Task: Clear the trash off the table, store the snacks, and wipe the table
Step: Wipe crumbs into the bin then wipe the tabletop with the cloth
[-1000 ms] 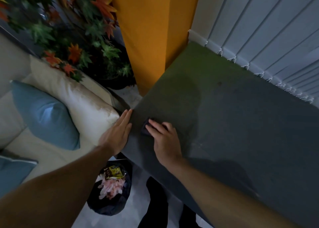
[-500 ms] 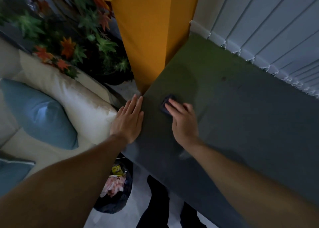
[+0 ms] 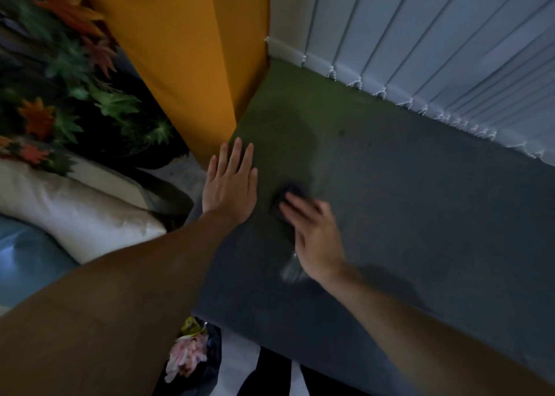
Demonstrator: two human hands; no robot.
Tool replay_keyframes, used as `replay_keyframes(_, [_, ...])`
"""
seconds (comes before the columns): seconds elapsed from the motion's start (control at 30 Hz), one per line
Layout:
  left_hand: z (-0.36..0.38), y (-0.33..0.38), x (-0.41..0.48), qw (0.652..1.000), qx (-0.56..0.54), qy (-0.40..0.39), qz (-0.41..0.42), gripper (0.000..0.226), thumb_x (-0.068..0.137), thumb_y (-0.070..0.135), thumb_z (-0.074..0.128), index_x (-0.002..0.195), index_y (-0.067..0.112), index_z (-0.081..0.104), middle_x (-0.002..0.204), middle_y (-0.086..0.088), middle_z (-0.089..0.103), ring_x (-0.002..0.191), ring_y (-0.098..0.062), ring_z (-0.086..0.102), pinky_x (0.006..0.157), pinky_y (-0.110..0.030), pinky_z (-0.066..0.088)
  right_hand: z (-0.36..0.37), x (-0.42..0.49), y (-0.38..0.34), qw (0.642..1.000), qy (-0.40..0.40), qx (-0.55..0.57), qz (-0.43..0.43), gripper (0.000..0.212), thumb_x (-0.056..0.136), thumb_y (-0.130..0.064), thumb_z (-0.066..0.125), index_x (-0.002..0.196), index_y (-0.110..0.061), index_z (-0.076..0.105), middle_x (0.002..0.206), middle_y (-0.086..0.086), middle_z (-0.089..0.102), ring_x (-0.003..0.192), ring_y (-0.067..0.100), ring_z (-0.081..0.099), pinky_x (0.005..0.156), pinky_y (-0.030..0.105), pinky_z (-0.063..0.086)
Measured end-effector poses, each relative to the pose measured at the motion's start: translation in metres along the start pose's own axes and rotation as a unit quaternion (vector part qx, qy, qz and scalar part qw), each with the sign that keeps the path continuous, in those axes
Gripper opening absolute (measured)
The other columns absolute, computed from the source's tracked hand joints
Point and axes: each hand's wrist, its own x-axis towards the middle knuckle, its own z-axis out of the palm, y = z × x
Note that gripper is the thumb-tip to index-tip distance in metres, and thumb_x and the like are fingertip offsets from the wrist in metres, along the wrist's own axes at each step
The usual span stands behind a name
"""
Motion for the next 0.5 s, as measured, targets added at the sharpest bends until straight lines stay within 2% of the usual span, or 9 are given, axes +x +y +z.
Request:
replay_keyframes(0.1, [0.007,0.009,0.003,0.999,0.021,0.027,-0.022,0.056,0.106,0.043,0.012,0.159,0.025,0.006,0.166,0.001,0.001,0.153,-0.023,-0.003,0.124,-0.045,0.004,-0.001,-0.016,0.010,0.994,-0.035,-0.007,-0.104,0.045,0.087,0.001,0.058,0.126,-0.018,0.068,0.139,-0.004,0.058,0.108,0.026,0.050,0.091,0.042,0.051])
replay_keyframes(0.2, [0.009,0.009,0.003,0.999,0.028,0.036,-0.024,0.057,0.105,0.044,0.012,0.159,0.026,0.005,0.166,0.002,0.000,0.153,-0.021,-0.004,0.124,-0.045,0.006,-0.009,0.014,0.041,0.979,-0.077,-0.047,-0.180,0.051,0.085,-0.002,0.050,0.130,-0.020,0.064,0.144,-0.003,0.055,0.112,0.027,0.052,0.096,0.041,0.047])
replay_keyframes(0.27, [0.010,0.009,0.005,0.998,0.030,0.038,-0.026,0.057,0.105,0.045,0.011,0.159,0.027,0.004,0.166,0.003,-0.001,0.153,-0.020,-0.005,0.124,-0.044,0.006,-0.009,0.051,0.058,0.986,-0.058,-0.069,-0.140,0.054,0.083,0.003,0.049,0.130,-0.019,0.065,0.144,-0.001,0.055,0.112,0.031,0.055,0.098,0.043,0.045])
replay_keyframes(0.37, [0.011,0.011,0.005,0.998,0.035,0.049,-0.029,0.057,0.105,0.045,0.012,0.159,0.027,0.004,0.166,0.003,-0.001,0.153,-0.019,-0.005,0.124,-0.044,0.006,-0.006,0.101,0.066,0.998,0.018,-0.026,0.052,0.048,0.087,0.004,0.050,0.127,-0.016,0.067,0.139,-0.001,0.059,0.108,0.032,0.052,0.093,0.045,0.048])
replay_keyframes(0.4, [0.012,0.011,0.005,0.998,0.038,0.052,-0.028,0.057,0.105,0.045,0.012,0.159,0.027,0.005,0.166,0.003,0.000,0.153,-0.019,-0.004,0.124,-0.044,0.007,-0.003,0.111,0.063,0.996,0.037,-0.015,0.080,0.046,0.089,0.002,0.049,0.127,-0.015,0.067,0.139,-0.001,0.059,0.109,0.031,0.051,0.093,0.045,0.047])
replay_keyframes(0.43, [0.012,0.011,0.006,0.997,0.038,0.054,-0.027,0.057,0.105,0.044,0.013,0.159,0.027,0.006,0.166,0.003,0.001,0.153,-0.020,-0.003,0.124,-0.044,0.007,0.000,0.115,0.057,0.995,0.045,-0.016,0.085,0.045,0.090,0.001,0.049,0.128,-0.015,0.067,0.138,0.000,0.059,0.110,0.030,0.050,0.093,0.045,0.047])
replay_keyframes(0.5, [0.012,0.010,0.005,0.997,0.035,0.056,-0.025,0.056,0.105,0.044,0.014,0.159,0.027,0.008,0.166,0.003,0.003,0.153,-0.020,-0.002,0.124,-0.043,0.007,0.007,0.111,0.042,0.998,0.030,-0.032,0.041,0.043,0.092,-0.003,0.048,0.130,-0.016,0.064,0.141,-0.001,0.057,0.111,0.030,0.049,0.091,0.045,0.046])
